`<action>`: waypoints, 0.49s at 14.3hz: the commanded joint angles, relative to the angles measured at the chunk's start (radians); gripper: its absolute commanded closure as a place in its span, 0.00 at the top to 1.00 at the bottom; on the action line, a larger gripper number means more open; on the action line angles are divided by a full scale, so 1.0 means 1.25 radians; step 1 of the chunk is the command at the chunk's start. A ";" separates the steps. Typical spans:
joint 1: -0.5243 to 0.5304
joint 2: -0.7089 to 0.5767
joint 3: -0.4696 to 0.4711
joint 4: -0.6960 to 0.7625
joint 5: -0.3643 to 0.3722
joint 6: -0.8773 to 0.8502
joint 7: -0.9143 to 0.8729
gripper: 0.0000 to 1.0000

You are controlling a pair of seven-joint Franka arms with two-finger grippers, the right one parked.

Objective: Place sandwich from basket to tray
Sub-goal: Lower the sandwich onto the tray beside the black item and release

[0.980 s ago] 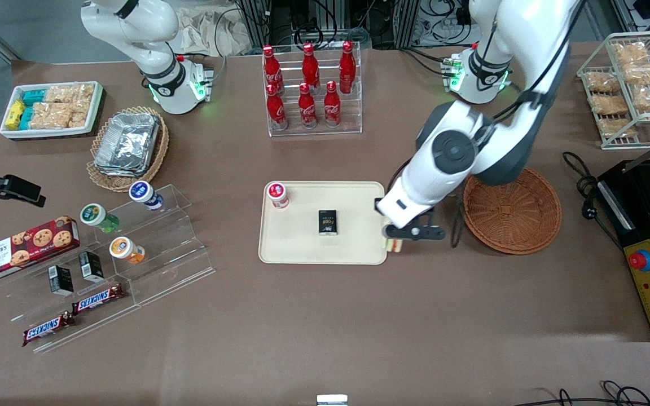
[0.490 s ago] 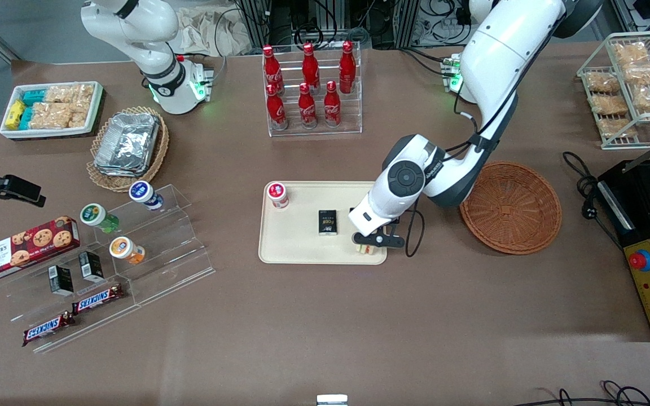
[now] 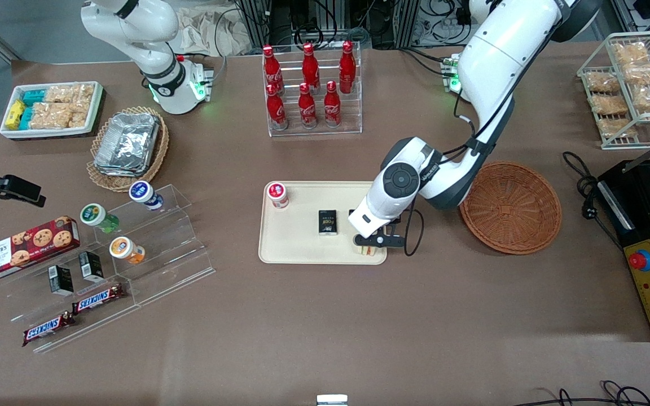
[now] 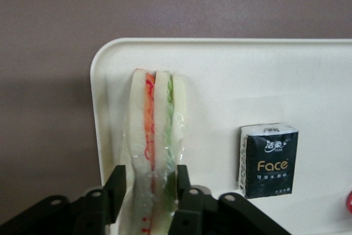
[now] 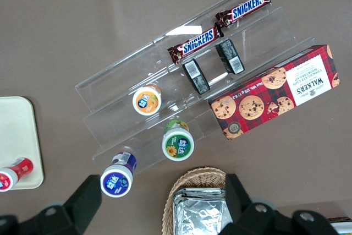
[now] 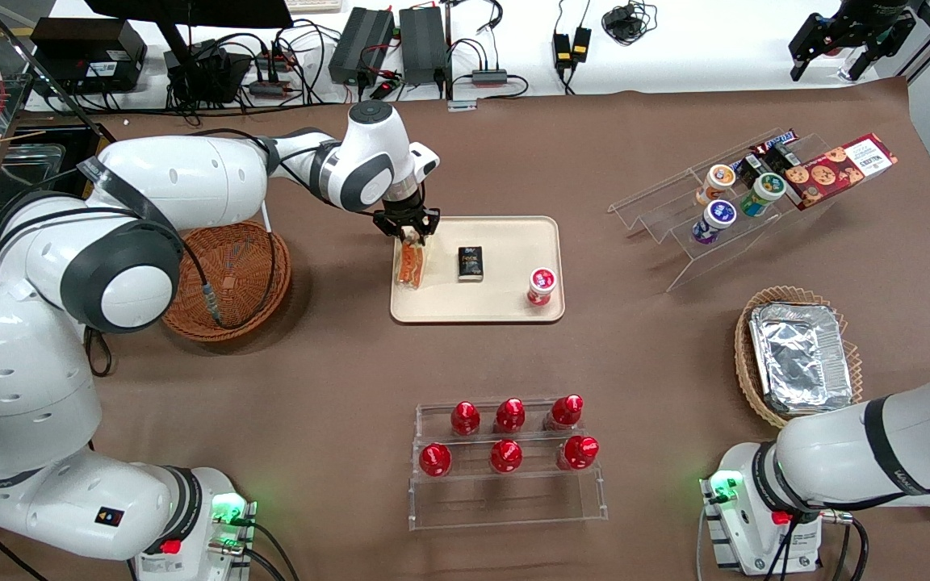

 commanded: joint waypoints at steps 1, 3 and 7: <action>0.000 -0.007 0.007 0.013 0.008 0.005 -0.025 1.00; 0.019 -0.019 0.007 0.027 -0.001 0.004 -0.057 1.00; 0.072 -0.108 0.007 0.075 0.001 -0.014 -0.185 1.00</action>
